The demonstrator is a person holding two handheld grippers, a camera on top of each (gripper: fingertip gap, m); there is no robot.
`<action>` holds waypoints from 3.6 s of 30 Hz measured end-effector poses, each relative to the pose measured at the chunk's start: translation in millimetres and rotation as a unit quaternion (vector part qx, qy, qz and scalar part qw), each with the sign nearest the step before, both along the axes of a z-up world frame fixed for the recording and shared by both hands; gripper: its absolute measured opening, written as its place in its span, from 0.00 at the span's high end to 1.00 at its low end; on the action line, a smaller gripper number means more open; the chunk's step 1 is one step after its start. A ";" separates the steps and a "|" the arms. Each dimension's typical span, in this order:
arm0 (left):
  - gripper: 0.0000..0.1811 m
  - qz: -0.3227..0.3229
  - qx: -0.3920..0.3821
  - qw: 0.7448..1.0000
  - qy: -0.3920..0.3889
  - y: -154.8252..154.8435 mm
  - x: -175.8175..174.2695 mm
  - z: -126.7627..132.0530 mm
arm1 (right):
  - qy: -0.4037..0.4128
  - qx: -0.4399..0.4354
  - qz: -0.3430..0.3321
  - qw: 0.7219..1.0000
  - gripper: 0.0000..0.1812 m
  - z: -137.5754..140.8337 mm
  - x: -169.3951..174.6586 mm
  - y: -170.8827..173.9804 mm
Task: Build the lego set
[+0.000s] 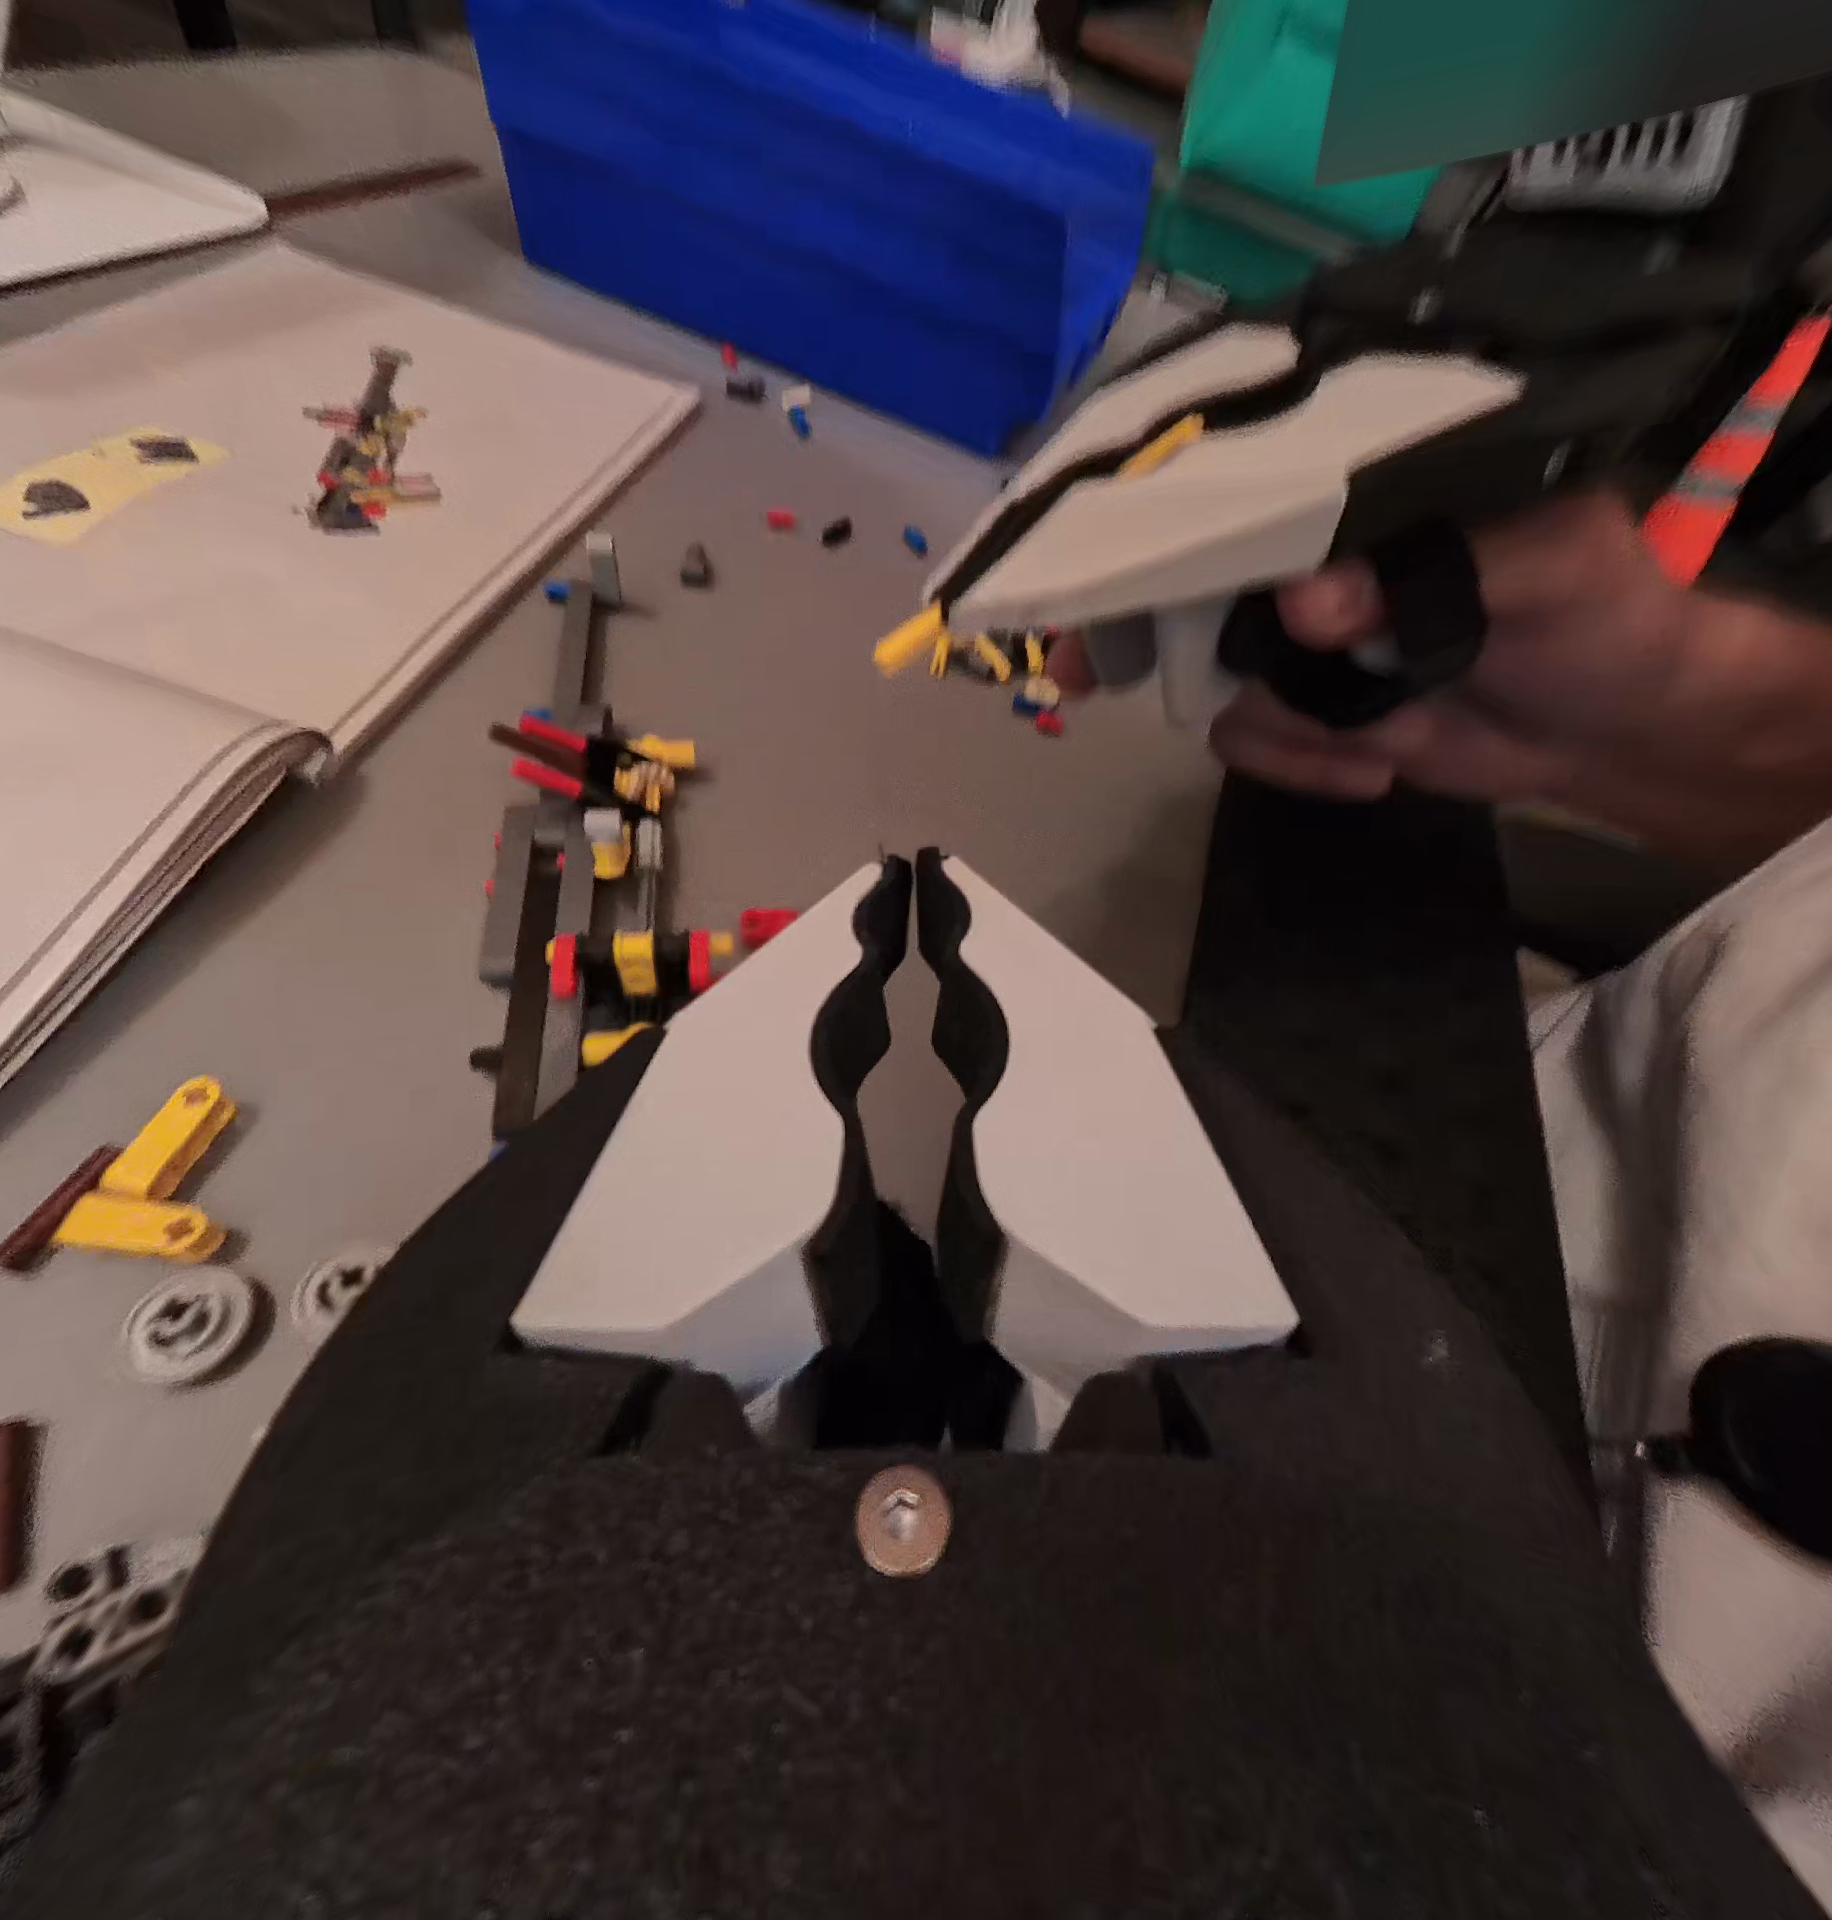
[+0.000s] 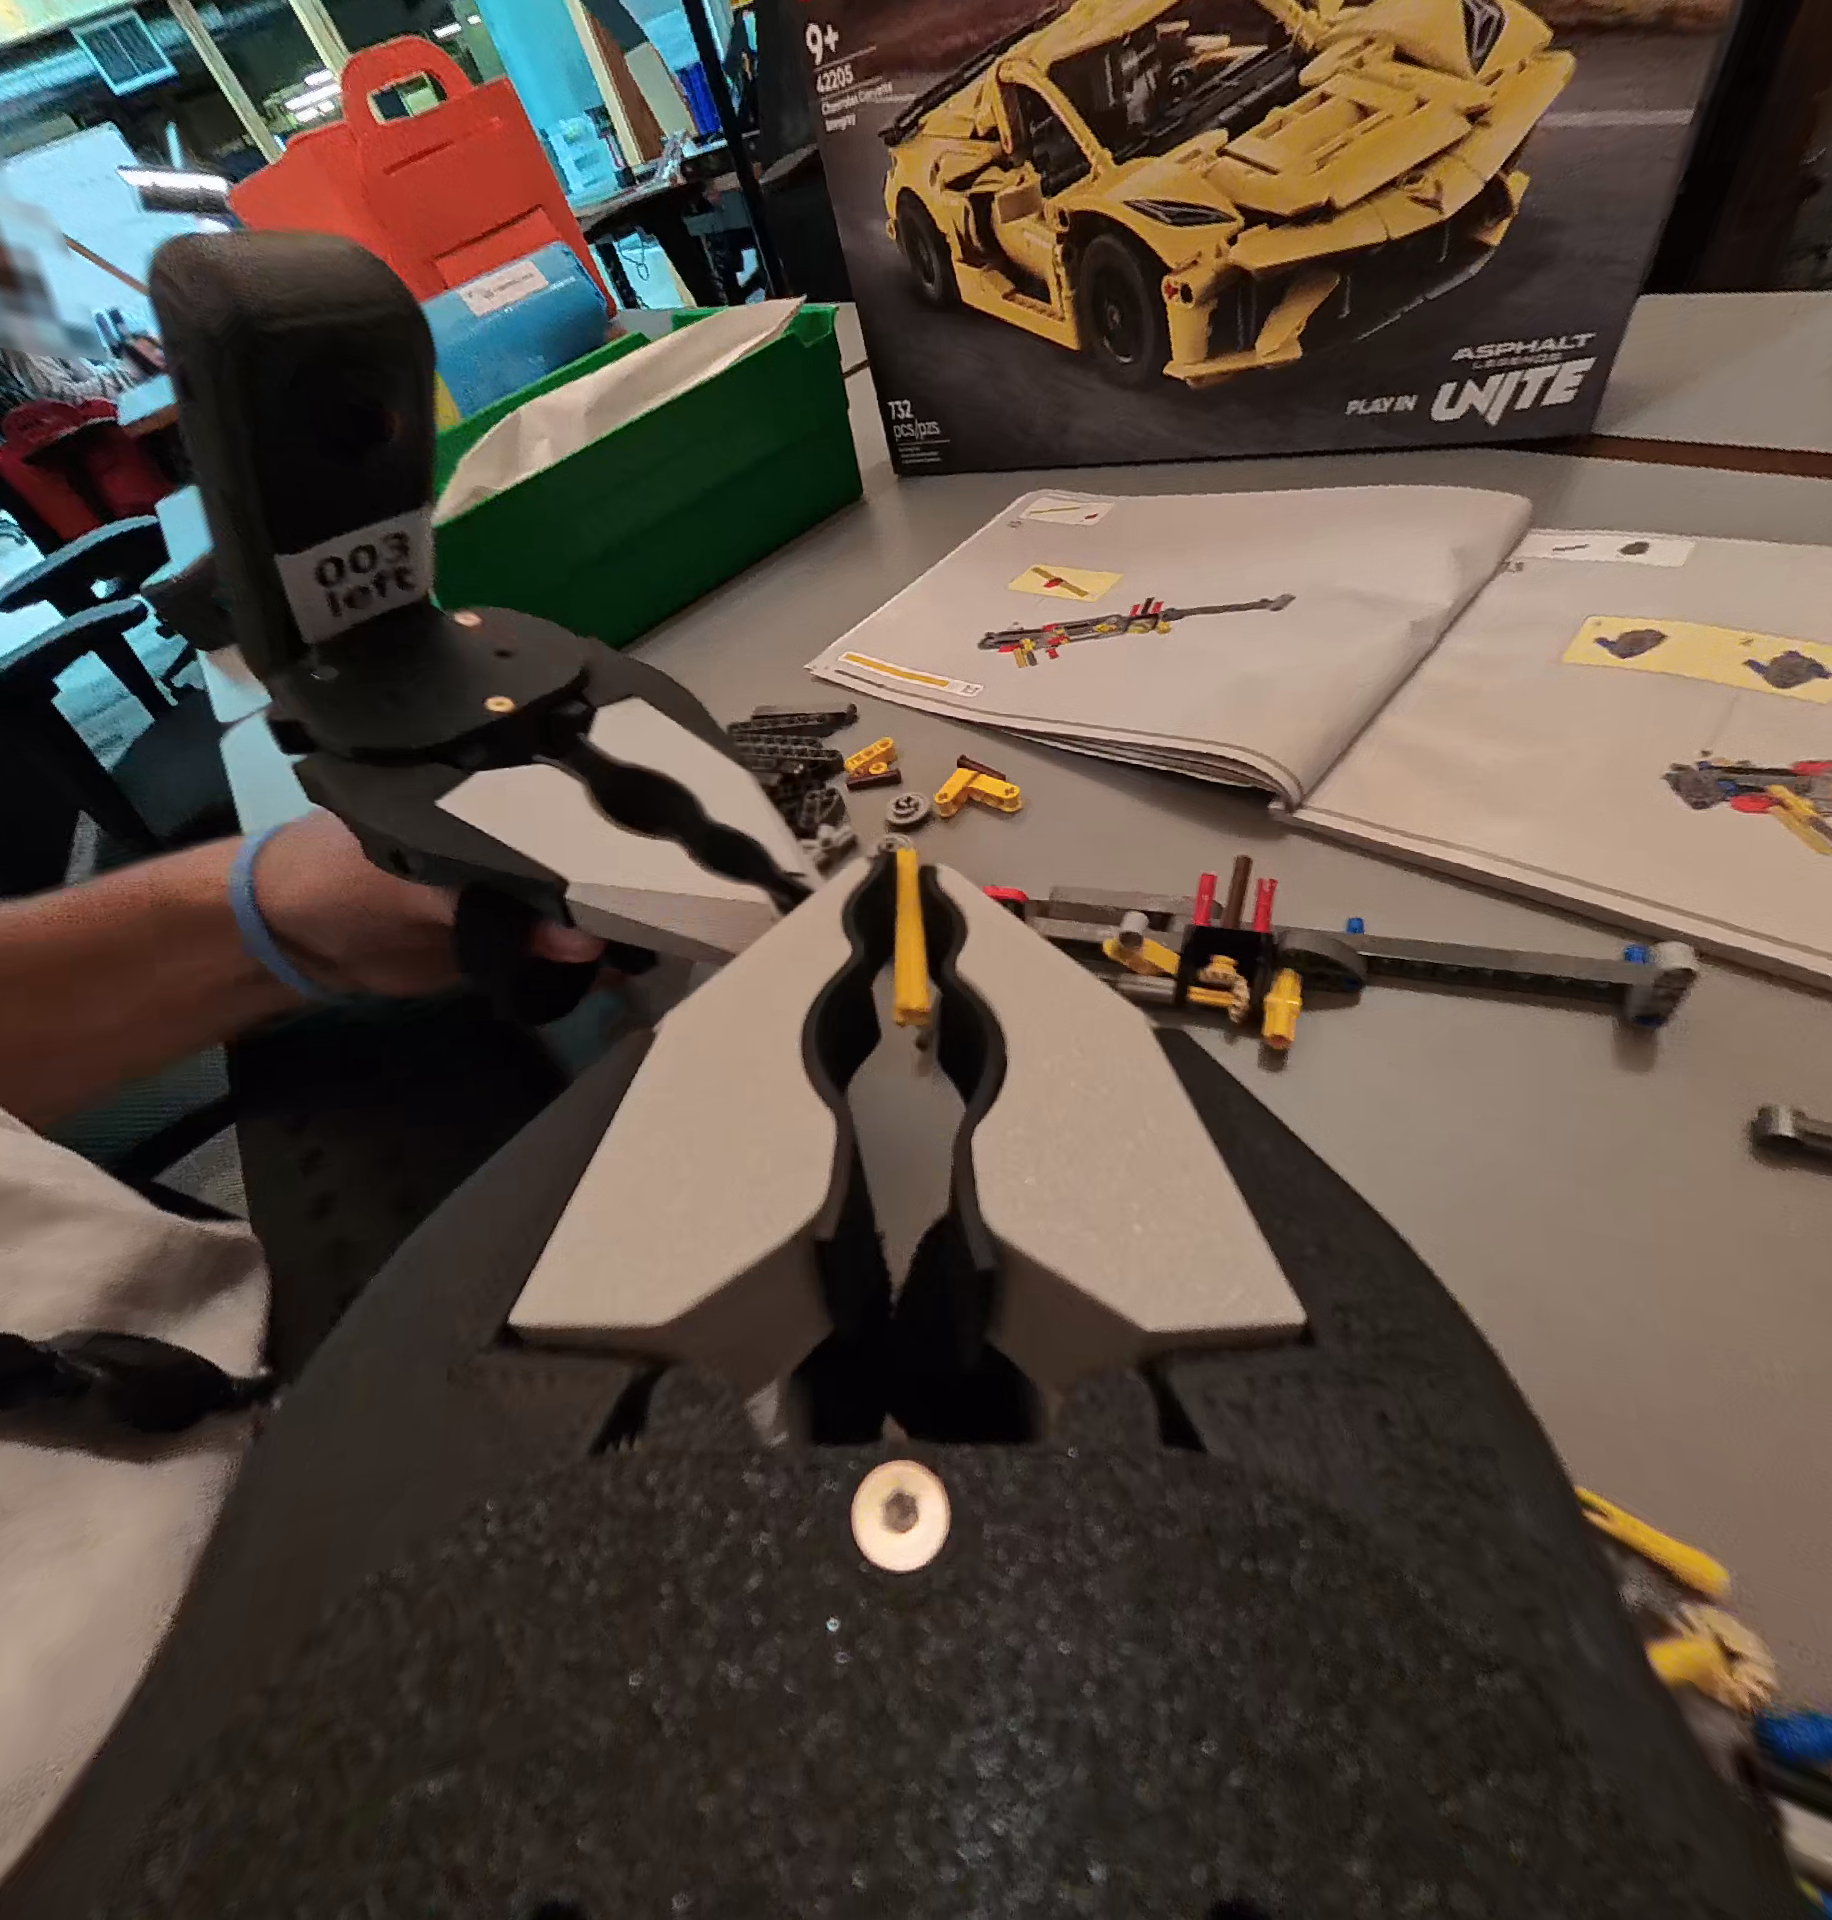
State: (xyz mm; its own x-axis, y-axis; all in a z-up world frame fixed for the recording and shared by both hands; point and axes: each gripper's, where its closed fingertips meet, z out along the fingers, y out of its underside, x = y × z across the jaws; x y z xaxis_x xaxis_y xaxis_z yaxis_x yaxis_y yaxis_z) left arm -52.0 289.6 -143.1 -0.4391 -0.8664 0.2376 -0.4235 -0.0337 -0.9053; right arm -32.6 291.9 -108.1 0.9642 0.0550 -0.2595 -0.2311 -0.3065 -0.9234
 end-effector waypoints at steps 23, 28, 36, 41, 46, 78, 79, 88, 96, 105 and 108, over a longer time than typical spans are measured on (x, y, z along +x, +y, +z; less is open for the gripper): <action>0.91 -0.212 0.308 0.917 0.139 -9.4 16.9 -66.9 | -0.070 0.103 -0.033 0.992 0.98 6.2 51.2 -39.9; 0.94 -0.228 0.323 0.907 0.143 -12.2 18.3 -68.5 | -0.067 0.107 -0.025 0.992 0.98 7.2 48.8 -40.3; 0.97 -0.162 0.299 0.933 0.119 -4.8 26.4 -56.7 | -0.055 0.107 -0.018 0.993 0.98 6.5 47.7 -39.5; 0.97 -0.059 -0.118 0.990 -0.040 -12.0 38.1 48.2 | 0.049 0.151 0.049 0.986 0.99 22.4 27.7 -37.4; 0.97 -0.065 -0.343 0.930 -0.113 -4.7 22.8 94.6 | 0.161 0.232 0.090 0.955 0.99 61.5 17.6 -24.7; 0.97 -0.129 -0.430 0.894 -0.013 -9.1 5.4 84.4 | 0.182 0.178 0.114 0.960 0.99 48.5 -7.4 -10.1; 0.97 -0.128 -0.441 0.888 -0.012 -9.5 5.8 84.9 | 0.171 0.181 0.108 0.962 0.99 48.9 -7.2 -10.4; 0.97 -0.146 -0.376 0.915 0.004 -14.4 2.7 76.4 | 0.104 0.132 0.128 0.977 0.98 41.5 -11.2 -11.8; 0.97 -0.131 -0.331 0.934 0.006 -9.0 8.2 66.0 | 0.170 0.107 0.141 0.969 0.98 31.0 -7.0 -7.9; 0.97 -0.136 -0.262 0.955 -0.003 -1.1 3.2 59.2 | 0.134 0.048 0.166 0.976 0.97 14.5 -4.2 -21.0; 0.97 -0.144 -0.249 0.958 0.001 -1.8 1.4 56.8 | 0.123 0.034 0.180 0.975 0.98 9.8 -10.0 -21.9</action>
State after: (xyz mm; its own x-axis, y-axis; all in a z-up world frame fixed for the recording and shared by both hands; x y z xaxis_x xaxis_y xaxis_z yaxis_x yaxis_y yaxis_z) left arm -50.6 287.7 -86.3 -0.6417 -0.4883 0.5914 -0.4824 -0.3425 -0.8062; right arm -42.7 270.0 -98.2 0.7882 0.4045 -0.4638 -0.3364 -0.3479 -0.8751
